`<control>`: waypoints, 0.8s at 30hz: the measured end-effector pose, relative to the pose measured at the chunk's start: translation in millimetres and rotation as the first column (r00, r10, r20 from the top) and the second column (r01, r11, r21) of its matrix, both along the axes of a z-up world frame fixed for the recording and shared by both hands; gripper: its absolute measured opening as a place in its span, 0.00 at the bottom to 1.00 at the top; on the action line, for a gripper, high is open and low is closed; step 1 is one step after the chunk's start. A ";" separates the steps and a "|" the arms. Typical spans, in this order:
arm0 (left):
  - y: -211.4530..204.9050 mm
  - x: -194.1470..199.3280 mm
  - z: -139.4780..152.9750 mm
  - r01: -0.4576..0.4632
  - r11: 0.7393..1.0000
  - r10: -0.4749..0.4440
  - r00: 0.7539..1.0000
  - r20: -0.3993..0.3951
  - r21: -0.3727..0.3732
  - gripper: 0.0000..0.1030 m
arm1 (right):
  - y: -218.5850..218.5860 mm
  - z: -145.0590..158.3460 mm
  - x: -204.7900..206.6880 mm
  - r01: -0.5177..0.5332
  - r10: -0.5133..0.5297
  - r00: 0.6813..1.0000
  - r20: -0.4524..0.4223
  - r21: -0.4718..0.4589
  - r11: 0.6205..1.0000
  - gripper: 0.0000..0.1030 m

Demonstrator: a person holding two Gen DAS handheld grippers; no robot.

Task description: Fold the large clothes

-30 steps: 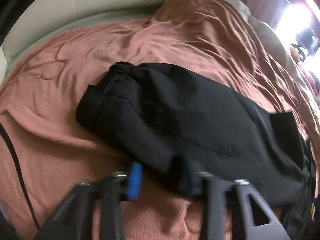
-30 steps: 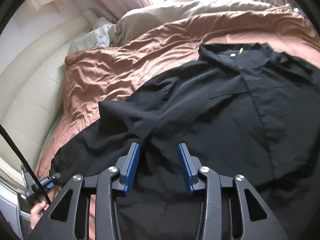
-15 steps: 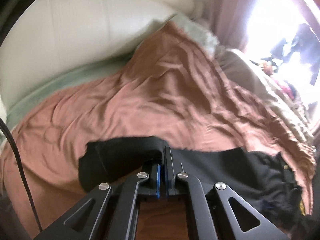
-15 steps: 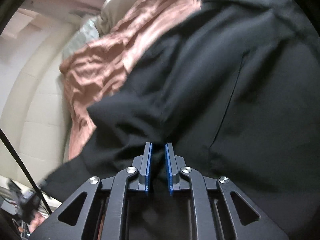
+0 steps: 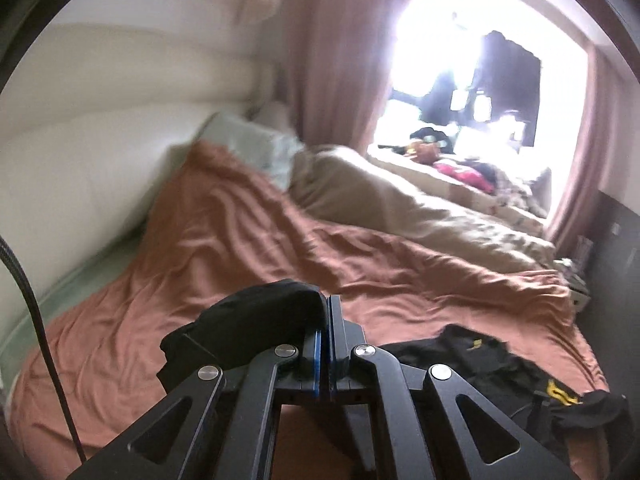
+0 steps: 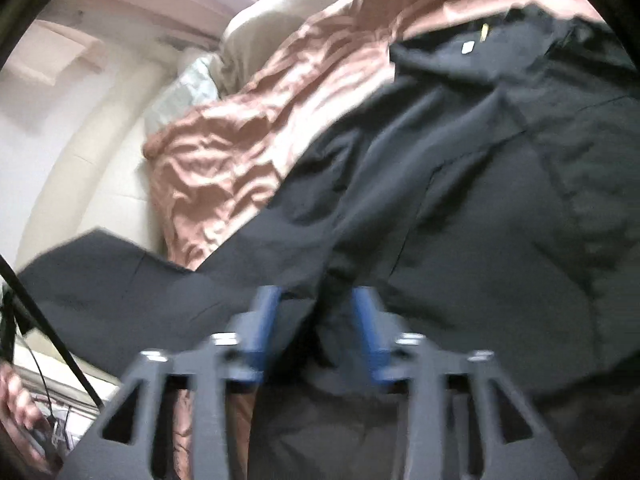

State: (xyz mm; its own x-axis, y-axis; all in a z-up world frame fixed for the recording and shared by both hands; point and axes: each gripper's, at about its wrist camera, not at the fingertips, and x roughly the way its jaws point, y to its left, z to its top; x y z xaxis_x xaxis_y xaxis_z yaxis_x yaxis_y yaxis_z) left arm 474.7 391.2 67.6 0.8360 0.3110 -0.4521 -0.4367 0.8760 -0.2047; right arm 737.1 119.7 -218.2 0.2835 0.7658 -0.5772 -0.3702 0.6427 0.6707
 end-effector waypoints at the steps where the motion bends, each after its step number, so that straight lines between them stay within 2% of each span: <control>1: -10.4 4.8 7.4 0.020 1.000 -0.021 1.000 0.010 0.010 0.02 | -7.2 6.6 -4.9 0.016 -0.016 1.000 0.023 -0.008 1.000 0.61; 4: -46.6 21.3 28.5 0.087 0.995 -0.088 0.996 0.030 0.040 0.02 | -40.3 18.5 -14.9 0.044 -0.045 0.998 0.041 0.024 0.999 0.61; 7: -79.9 39.8 41.3 0.149 0.987 -0.151 0.988 0.036 0.059 0.02 | -74.7 25.3 -30.1 0.109 -0.110 0.992 0.058 0.016 0.994 0.61; 13: -143.3 73.3 50.9 0.262 0.962 -0.265 0.964 0.034 0.082 0.02 | -151.0 24.2 -56.8 0.240 -0.242 0.970 0.033 0.053 0.969 0.61; 19: -209.4 110.8 36.4 0.377 0.921 -0.377 0.926 -0.019 0.100 0.02 | -209.5 21.3 -69.1 0.351 -0.352 0.936 0.002 0.053 0.935 0.61; 24: -254.7 138.1 14.5 0.472 0.877 -0.468 0.882 -0.061 0.089 0.02 | -234.5 18.9 -64.6 0.435 -0.434 0.900 -0.032 0.054 0.899 0.61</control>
